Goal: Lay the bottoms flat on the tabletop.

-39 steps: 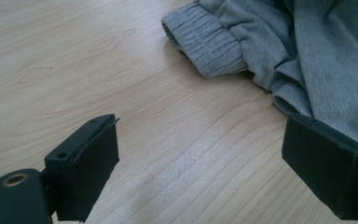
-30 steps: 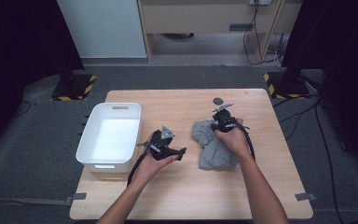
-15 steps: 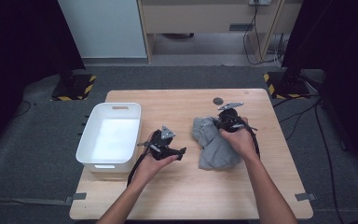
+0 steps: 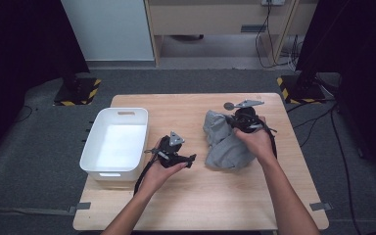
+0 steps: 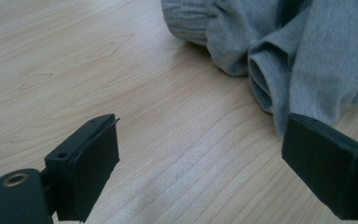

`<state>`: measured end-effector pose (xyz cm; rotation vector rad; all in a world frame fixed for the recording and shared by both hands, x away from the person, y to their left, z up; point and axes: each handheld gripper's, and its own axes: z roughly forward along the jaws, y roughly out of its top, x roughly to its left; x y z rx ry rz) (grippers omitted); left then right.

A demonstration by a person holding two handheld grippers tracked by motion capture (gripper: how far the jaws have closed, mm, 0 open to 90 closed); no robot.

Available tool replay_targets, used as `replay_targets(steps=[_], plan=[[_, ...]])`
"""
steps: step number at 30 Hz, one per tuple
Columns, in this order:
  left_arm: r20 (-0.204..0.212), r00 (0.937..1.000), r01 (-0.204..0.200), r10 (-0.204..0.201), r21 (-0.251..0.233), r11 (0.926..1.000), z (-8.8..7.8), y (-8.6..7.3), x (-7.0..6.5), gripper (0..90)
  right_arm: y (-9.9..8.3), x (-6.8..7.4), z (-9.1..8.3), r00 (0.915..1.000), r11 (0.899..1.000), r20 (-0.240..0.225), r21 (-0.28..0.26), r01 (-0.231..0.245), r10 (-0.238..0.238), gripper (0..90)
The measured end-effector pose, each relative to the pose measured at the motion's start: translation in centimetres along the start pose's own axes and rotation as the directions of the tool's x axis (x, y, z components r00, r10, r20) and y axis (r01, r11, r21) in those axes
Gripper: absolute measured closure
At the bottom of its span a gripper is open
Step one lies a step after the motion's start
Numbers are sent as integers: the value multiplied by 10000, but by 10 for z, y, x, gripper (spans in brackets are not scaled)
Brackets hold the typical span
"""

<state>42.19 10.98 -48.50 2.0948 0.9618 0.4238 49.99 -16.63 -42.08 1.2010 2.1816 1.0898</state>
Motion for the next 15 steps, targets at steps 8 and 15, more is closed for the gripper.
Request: replay_targets(steps=[8,15], plan=[[-17,10000,-19,19,-4,10000,0,0,0,103,18,7,-12,10000,9982,-40,-591,-35,33,809],[-10,10000,-40,40,-18,10000,1,1,-1,103,25,14,-13,10000,9978,-71,-670,13,-18,800]])
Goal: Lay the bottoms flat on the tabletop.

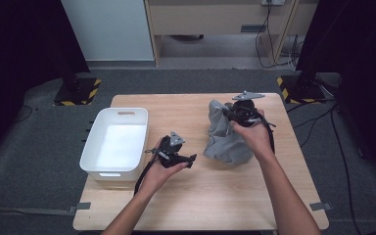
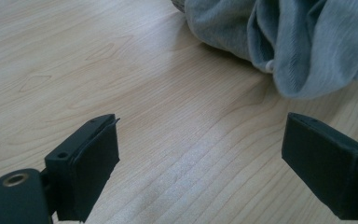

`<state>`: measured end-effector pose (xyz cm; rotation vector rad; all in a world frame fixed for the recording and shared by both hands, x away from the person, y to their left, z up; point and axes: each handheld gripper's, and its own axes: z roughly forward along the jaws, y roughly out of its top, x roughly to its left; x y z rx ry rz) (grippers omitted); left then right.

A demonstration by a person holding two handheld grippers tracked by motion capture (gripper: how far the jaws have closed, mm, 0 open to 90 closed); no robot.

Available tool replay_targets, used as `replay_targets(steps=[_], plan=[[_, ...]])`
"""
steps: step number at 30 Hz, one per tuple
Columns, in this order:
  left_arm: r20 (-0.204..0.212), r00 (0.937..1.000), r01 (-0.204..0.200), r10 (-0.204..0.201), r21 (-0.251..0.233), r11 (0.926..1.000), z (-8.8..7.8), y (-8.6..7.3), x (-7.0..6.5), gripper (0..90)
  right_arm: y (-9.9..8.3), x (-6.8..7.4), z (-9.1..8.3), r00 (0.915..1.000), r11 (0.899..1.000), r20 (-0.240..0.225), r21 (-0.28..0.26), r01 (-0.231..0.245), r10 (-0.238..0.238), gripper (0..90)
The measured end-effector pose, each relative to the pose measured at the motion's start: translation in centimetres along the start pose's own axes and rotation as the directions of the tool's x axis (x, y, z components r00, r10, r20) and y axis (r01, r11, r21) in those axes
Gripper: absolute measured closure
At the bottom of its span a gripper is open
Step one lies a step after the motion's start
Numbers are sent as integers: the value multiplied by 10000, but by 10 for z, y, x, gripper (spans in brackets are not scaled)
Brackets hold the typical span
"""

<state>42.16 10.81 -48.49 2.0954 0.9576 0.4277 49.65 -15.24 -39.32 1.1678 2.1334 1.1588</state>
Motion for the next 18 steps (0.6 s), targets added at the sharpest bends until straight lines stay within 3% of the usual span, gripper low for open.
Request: replay_targets(steps=[3,7,10,13,18], plan=[[-1,10000,4,-4,11,10000,0,0,0,103,-8,3,7,9999,9998,-148,182,-11,14,781],[-15,10000,5,-5,5,10000,0,0,1,103,-12,4,12,9992,9995,-358,261,-180,190,644],[-18,10000,-6,6,22,10000,1,0,1,103,-10,4,10,9983,9996,-515,141,-262,269,600],[-40,10000,-41,41,28,10000,1,0,1,105,-10,0,9,9987,9996,-432,132,-259,264,597],[11,10000,-44,44,35,10000,3,0,-1,109,-20,-9,20,9999,9970,44,759,-114,111,602]])
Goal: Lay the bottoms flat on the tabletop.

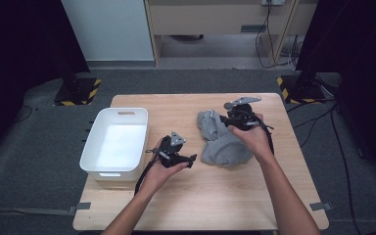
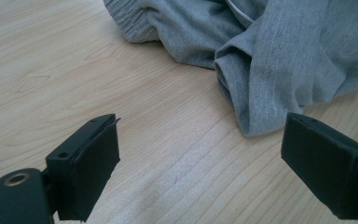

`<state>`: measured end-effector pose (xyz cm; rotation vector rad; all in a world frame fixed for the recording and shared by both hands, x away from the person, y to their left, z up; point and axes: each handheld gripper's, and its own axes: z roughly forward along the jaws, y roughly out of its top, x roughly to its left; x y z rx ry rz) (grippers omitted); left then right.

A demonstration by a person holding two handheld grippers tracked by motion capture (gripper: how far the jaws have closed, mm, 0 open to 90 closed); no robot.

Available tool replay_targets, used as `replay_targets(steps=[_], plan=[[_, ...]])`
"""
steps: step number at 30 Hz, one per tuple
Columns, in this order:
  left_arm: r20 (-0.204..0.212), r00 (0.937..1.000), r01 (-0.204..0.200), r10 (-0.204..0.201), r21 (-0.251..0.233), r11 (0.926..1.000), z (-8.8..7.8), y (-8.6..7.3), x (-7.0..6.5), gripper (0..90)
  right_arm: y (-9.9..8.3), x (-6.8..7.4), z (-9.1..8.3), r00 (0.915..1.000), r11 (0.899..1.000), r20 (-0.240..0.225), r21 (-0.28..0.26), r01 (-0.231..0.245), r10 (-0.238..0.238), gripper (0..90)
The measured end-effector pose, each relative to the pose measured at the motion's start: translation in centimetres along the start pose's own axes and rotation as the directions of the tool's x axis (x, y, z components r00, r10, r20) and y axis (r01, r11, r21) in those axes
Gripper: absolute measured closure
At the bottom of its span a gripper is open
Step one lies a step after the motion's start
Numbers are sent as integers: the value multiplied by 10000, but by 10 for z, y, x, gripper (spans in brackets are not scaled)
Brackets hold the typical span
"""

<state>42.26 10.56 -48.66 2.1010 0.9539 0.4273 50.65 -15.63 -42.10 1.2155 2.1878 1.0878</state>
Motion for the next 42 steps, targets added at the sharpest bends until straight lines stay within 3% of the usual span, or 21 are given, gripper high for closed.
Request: replay_targets(steps=[6,11,13,19,23,28,33,37,42], plan=[[53,10000,-11,11,-66,10000,2,3,-2,122,-23,-20,21,9982,9960,599,891,13,-67,659],[24,10000,28,-27,-213,9998,2,10,0,140,-40,-30,20,9962,9935,858,1133,70,-168,680],[0,9999,122,-122,-284,9995,3,13,1,143,-44,-32,16,9954,9939,927,1100,127,-230,669],[-63,9996,287,-290,-454,9986,12,25,2,197,-41,-43,1,9932,9982,1150,536,-255,192,651],[-108,9993,338,-344,-497,9982,17,33,2,227,-36,-49,-2,9889,9981,1440,441,-441,374,580],[-70,9992,388,-391,-435,9983,23,41,2,234,-37,-53,7,9833,9951,1764,793,-584,436,445],[-43,9995,304,-306,-338,9990,28,44,0,243,-44,-55,15,9783,9908,2009,1122,-751,515,420],[-45,9995,310,-312,-288,9991,31,46,-1,259,-53,-52,12,9839,9884,1707,1315,-755,524,553],[26,9989,462,-462,-336,9984,33,47,-1,302,-71,-44,10,9894,9884,1427,1435,-490,284,646]])
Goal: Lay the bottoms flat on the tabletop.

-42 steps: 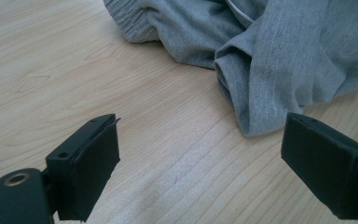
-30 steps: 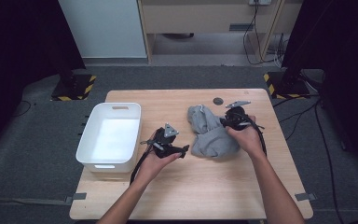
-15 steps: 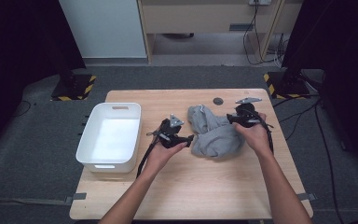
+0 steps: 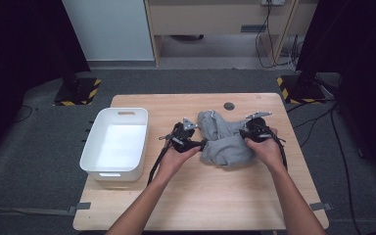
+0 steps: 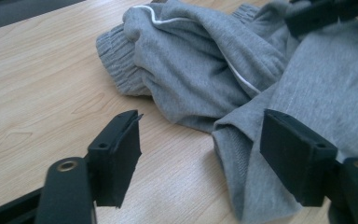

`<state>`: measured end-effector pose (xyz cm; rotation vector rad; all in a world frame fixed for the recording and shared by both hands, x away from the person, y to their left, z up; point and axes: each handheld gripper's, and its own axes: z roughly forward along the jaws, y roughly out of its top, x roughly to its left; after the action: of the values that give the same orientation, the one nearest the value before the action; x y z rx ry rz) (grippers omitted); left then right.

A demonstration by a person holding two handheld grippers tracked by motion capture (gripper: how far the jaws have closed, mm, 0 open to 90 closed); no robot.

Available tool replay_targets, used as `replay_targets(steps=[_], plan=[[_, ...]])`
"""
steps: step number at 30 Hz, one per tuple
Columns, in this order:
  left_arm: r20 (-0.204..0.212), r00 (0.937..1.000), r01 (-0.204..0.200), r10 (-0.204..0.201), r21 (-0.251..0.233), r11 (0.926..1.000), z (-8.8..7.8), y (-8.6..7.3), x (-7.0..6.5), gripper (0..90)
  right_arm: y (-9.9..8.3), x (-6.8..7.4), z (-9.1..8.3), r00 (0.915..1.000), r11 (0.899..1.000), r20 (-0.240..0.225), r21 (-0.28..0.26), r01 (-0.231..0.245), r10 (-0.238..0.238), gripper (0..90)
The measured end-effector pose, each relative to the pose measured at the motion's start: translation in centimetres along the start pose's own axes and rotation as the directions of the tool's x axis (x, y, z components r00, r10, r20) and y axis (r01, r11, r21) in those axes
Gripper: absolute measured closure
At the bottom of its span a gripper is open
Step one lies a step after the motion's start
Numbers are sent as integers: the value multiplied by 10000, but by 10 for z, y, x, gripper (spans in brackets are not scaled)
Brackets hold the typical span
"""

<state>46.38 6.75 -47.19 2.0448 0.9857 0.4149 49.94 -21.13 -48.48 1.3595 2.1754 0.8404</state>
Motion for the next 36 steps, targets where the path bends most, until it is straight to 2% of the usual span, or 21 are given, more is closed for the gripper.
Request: replay_targets(steps=[5,14,21,25,29,34,36], plan=[[-20,10000,-28,28,-53,10000,1,1,0,319,-13,10,1,9984,9999,-553,-66,-149,145,688],[-85,9999,-59,59,-47,10000,2,2,1,345,-21,38,4,9867,9984,-1527,-50,562,-563,747],[78,9998,-200,199,66,9998,15,12,-7,367,-24,39,3,9866,9985,-1534,-91,540,-547,739],[104,9997,-235,233,127,9996,27,19,-10,368,-21,36,-3,9887,9988,-1458,-416,277,-335,667],[227,9997,19,-23,182,9998,36,24,-12,362,-17,31,-10,9906,9979,-1349,-635,120,-205,608],[126,9999,12,-14,109,9999,42,33,-18,354,-9,26,-21,9930,9961,-1180,-880,-70,-35,552],[70,9998,-165,163,294,9994,47,36,-20,355,-6,24,-23,9939,9956,-1106,-932,-69,-35,540]])
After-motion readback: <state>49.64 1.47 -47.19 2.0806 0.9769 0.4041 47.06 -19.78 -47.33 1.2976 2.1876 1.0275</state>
